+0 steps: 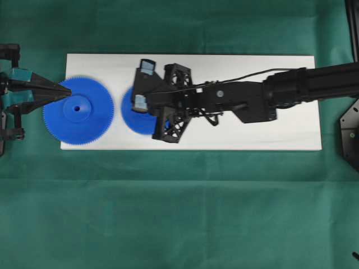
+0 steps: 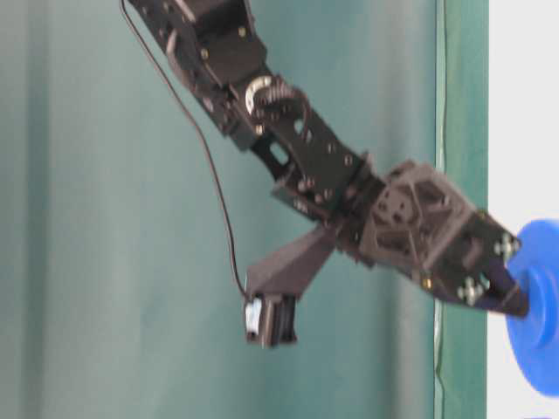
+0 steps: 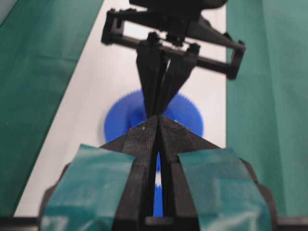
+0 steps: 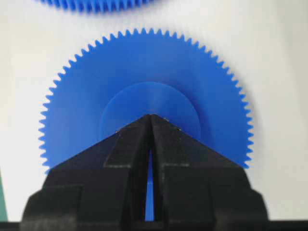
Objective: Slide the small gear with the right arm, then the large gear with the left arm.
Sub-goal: 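Slide the small gear back right to the board's right end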
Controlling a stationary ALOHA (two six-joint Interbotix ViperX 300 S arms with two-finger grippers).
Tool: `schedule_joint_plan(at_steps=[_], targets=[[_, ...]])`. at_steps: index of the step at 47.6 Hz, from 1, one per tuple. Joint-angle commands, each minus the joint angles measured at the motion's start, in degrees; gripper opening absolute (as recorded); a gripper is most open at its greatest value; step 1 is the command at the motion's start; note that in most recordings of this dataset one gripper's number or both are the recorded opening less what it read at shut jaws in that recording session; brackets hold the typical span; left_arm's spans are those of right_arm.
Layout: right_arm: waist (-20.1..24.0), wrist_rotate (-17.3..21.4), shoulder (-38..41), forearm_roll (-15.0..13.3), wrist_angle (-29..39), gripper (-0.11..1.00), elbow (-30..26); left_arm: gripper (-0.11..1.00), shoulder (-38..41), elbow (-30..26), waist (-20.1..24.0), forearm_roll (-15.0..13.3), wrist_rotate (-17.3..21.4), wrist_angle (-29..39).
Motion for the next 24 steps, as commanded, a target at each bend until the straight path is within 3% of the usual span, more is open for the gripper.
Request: schedule_joint_plan(at_steps=[1,13,24], targets=[[-0.44,1.76,-1.23,0.35,1.05,0.50,4.92,0.00,0.26,-1.05,0.18,-0.09,0.00,0.18],[-1.67,10.46,-8.53,0.35,0.53,0.50,21.45,0.00,0.26,-1.14,0.18,-0.09,-0.09,0.26],[-1.76,22.06,-16.79,0.35,0.62,0.50,36.91,0.00,0.26,-1.32,0.18,-0.09,-0.09,-0.18]])
